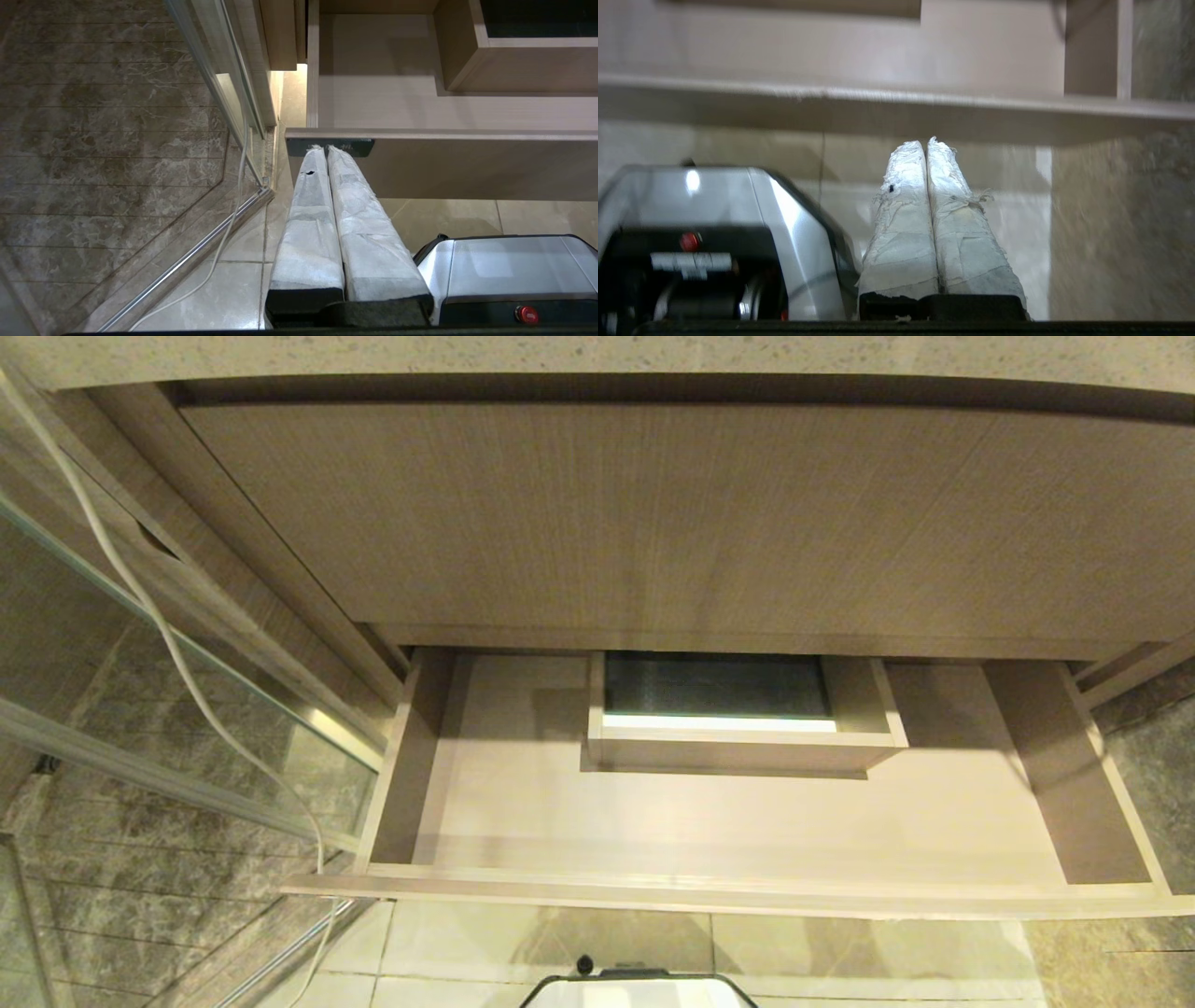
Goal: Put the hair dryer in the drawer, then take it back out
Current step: Pull open the drawer, then pick up the hairdryer
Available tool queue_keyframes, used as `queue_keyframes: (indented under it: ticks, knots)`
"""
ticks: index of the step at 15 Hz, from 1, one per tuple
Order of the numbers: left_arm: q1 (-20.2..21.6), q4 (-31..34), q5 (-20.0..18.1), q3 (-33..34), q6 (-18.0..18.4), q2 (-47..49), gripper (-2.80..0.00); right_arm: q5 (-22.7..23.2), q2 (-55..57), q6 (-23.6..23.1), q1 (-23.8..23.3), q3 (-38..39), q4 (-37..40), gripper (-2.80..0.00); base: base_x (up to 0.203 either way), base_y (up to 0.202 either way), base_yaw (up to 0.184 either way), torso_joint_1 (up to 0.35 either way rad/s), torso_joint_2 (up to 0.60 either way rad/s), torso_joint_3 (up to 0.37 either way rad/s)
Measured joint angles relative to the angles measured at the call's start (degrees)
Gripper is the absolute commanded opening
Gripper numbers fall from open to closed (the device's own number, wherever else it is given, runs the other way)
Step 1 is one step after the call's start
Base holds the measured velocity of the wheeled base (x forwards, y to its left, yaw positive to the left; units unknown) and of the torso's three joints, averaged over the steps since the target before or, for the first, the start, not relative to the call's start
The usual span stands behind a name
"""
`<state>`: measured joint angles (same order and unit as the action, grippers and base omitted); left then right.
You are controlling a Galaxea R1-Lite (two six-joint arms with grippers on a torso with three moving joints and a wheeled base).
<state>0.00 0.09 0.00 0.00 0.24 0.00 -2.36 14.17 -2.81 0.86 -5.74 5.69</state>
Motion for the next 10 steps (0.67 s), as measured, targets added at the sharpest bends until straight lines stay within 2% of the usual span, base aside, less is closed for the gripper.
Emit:
queue_keyframes:
  ticks: [2,4,10]
  knots:
    - [0.00,-0.01,0.00,0.00,0.02,0.00,-2.80,1.51,-7.37,1.64,-0.28,1.93,-0.34,-2.80,0.000,0.000,0.000,0.000,0.00,0.000]
    - [0.00,0.02,0.00,0.00,0.00,0.00,-2.80,1.96,-11.16,3.17,-0.42,4.61,-5.98,-2.80,0.000,0.000,0.000,0.000,0.00,0.000]
    - [0.00,0.00,0.00,0.00,0.00,0.00,-2.80,2.11,-14.20,5.20,-0.53,5.67,-6.31,-2.80,0.000,0.000,0.000,0.000,0.00,0.000]
